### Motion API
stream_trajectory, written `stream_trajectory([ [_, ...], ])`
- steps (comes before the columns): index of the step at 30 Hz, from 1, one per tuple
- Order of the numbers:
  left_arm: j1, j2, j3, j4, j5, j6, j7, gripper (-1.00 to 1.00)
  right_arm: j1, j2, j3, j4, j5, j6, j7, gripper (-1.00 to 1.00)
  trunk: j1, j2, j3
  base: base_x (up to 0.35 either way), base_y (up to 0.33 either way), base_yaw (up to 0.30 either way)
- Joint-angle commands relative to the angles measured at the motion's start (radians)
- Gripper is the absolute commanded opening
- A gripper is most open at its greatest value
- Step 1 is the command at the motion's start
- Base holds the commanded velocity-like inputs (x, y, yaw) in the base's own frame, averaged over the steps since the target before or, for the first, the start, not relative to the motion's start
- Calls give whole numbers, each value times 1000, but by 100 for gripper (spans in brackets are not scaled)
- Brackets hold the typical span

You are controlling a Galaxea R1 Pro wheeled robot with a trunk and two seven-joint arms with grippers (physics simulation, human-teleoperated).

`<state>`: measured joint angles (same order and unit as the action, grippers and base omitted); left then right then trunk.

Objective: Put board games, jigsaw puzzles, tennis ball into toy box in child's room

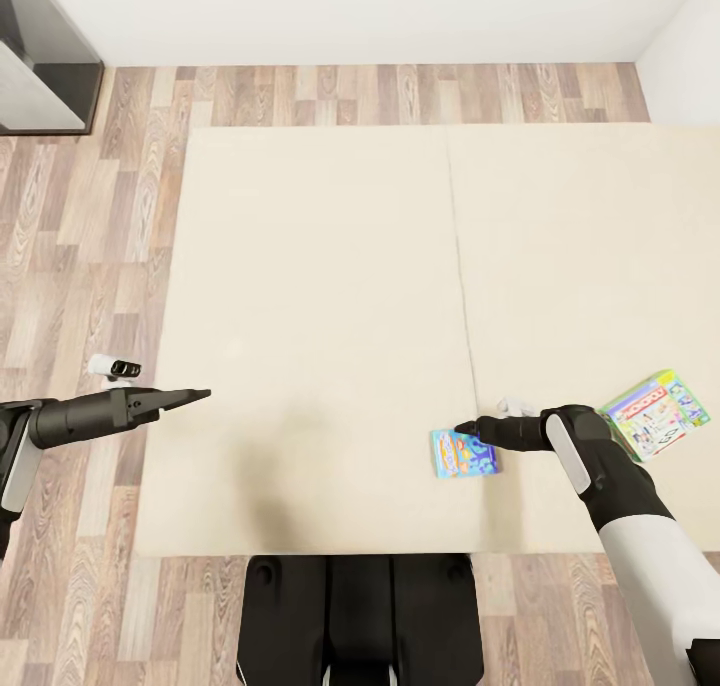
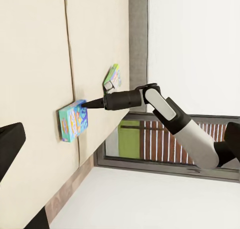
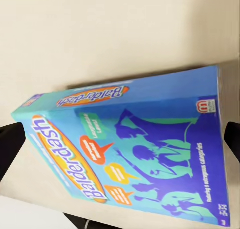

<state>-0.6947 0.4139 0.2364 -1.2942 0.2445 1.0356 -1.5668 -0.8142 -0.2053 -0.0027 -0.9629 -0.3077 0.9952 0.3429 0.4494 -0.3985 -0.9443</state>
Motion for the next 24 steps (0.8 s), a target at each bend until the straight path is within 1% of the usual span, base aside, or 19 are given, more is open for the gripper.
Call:
stream_trajectory([
  [1,0,0,0,0,-1,11,-4,100,0,0,0,-1,7,3,8,100,1,-2,-1,0,67,0],
  [9,0,0,-2,0,-1,11,-4,100,0,0,0,0,7,3,8,100,1,-2,-1,-11,129,0],
  [17,0,0,-2,0,-1,11,-4,100,0,0,0,0,7,3,8,100,1,-2,-1,-3,51,0],
  [24,0,0,-2,0,-1,11,-4,100,0,0,0,-1,9,3,8,100,1,-2,-1,0,120,0],
])
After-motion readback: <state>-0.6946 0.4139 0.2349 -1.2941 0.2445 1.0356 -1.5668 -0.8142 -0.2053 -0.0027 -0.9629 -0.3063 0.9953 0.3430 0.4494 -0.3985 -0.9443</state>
